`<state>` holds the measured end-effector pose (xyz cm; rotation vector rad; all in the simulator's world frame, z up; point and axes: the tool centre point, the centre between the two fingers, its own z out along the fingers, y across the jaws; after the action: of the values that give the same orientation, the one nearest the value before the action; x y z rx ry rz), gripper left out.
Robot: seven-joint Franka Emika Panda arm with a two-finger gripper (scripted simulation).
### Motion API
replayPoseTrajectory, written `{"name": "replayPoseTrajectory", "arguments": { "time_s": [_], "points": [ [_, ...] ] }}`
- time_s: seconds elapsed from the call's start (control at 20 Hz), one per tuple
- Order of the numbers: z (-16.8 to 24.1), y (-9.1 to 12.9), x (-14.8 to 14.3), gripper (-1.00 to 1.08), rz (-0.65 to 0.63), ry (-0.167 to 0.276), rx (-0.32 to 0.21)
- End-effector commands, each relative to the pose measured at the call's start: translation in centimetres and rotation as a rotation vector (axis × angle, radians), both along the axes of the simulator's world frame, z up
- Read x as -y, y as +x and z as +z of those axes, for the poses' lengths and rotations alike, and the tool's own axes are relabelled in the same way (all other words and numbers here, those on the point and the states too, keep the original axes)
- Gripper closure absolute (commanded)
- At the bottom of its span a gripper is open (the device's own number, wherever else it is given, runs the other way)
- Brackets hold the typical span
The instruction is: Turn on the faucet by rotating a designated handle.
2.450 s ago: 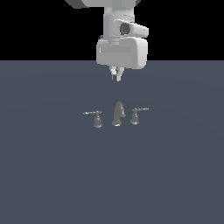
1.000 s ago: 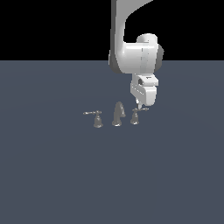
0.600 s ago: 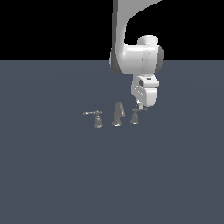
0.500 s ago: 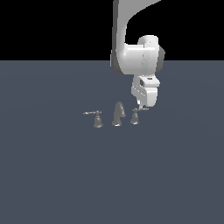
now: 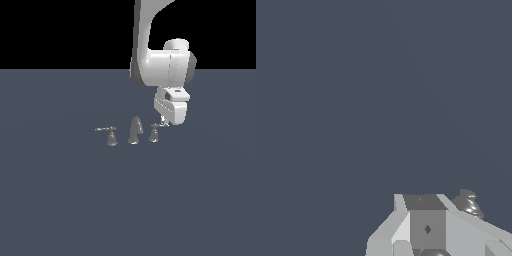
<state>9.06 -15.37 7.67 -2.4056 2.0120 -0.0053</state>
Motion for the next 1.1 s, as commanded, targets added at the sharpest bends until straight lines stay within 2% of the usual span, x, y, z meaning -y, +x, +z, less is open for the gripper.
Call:
{"name": "replayPoseTrajectory", "arguments": {
  "time_s": [0.0, 0.85, 0.95, 1.05],
  "points": [
    [0.0, 0.0, 0.0, 1.08, 0.000, 0.000, 0.000],
    [0.0, -5.1, 0.4, 1.08, -0.009, -0.002, -0.006],
    [-0.1, -4.3, 0.2, 1.08, -0.005, -0.003, 0.005],
    [-0.1, -4.8, -0.3, 1.08, -0.005, -0.003, 0.003]
  ]
}}
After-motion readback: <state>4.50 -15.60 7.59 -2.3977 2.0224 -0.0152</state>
